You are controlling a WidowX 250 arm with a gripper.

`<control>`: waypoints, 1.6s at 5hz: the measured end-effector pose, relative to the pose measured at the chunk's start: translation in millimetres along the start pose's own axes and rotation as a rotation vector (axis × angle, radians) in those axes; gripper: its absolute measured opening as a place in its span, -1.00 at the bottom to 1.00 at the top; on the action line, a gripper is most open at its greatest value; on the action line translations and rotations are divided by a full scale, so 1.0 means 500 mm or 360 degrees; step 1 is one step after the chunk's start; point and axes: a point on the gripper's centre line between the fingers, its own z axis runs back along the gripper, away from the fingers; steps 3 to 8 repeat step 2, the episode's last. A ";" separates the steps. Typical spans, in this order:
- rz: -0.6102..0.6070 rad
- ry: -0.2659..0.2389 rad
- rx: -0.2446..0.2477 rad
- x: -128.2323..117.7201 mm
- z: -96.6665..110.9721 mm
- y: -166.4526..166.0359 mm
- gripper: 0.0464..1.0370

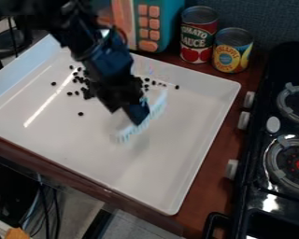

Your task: Sweep into pile

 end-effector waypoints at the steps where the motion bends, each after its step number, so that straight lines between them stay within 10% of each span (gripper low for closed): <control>1: -0.0096 0.0092 0.0016 -0.050 -0.046 0.007 0.36; 2: -0.0197 0.0091 0.0132 -0.073 -0.062 0.023 0.45; 8: -0.0197 0.0091 0.0132 -0.073 -0.062 0.023 0.45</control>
